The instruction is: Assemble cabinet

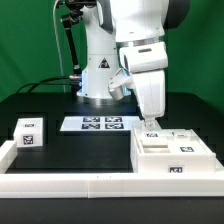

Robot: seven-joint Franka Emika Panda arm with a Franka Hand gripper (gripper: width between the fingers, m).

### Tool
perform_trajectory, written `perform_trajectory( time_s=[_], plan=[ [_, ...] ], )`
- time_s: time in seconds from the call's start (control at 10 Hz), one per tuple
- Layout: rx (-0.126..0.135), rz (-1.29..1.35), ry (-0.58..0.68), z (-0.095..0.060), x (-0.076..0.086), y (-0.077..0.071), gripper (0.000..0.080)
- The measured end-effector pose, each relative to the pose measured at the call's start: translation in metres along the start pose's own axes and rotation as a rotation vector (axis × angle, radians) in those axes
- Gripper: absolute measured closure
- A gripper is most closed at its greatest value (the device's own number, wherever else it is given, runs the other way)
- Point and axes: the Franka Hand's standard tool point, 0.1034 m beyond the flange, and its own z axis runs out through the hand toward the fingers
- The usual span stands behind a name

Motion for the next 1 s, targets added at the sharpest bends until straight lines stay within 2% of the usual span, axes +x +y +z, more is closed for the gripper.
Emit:
perform_trajectory(
  time_s=[0.4, 0.6, 0.8, 0.9, 1.0],
  plan=[
    [0.000, -0.001, 0.001, 0.000, 0.000, 0.001, 0.0728],
    [-0.016, -0.011, 0.014, 0.000, 0.003, 0.021, 0.0728],
    [-0.016, -0.015, 0.015, 0.001, 0.004, 0.031, 0.0728],
    [-0.037, -0.021, 0.025, 0.001, 0.004, 0.041, 0.0728],
    [-0.035, -0.018, 0.024, 0.001, 0.004, 0.044, 0.0728]
  ],
)
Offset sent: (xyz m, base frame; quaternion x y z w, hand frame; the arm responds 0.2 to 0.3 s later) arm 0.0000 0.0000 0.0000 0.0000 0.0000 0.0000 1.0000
